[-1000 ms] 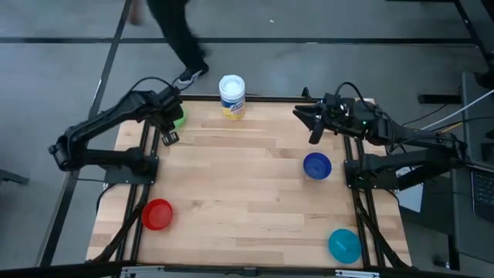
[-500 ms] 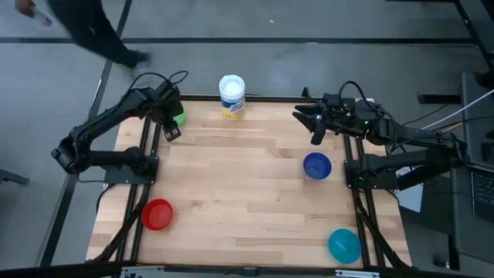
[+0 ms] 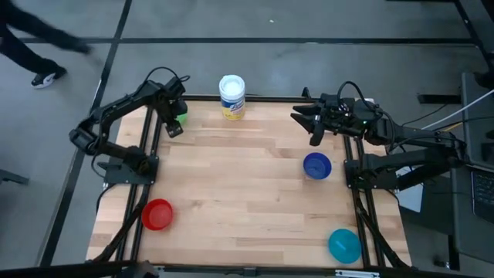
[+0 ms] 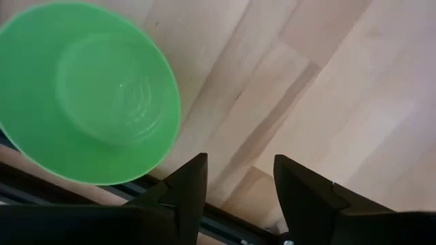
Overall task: Nest bowls inside each other
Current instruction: Stack the green bowl on the white bowl
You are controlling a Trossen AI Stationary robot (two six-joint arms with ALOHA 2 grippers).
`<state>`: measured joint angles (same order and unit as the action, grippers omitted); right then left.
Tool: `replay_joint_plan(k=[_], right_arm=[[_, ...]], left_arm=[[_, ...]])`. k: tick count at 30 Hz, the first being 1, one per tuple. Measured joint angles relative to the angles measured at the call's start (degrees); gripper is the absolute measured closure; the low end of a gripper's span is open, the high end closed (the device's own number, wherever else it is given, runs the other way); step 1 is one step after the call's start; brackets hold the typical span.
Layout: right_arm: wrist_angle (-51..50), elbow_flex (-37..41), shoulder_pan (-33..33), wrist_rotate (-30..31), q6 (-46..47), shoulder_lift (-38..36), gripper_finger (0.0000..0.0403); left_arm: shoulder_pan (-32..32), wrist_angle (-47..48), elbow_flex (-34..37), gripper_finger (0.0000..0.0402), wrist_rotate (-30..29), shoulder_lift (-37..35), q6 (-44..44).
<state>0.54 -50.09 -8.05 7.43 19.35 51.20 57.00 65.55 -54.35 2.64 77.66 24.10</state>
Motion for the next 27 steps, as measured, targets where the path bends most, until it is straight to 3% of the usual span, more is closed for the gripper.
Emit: replay_joint_plan(k=[9,17,27], right_arm=[[0.4,0.0,0.0,-1.0,1.2,0.0,0.0232],[1.6,0.0,0.0,-1.0,2.2,0.0,0.024],[1.9,0.0,0.0,-1.0,3.4,0.0,0.0231]], left_arm=[[2.1,-4.5,0.0,0.0198,-0.2,4.2,1.1],[3.4,-8.5,0.0,0.02,-1.6,9.6,2.6],[4.6,-9.8,0.0,0.0207,1.5,14.6,1.8]])
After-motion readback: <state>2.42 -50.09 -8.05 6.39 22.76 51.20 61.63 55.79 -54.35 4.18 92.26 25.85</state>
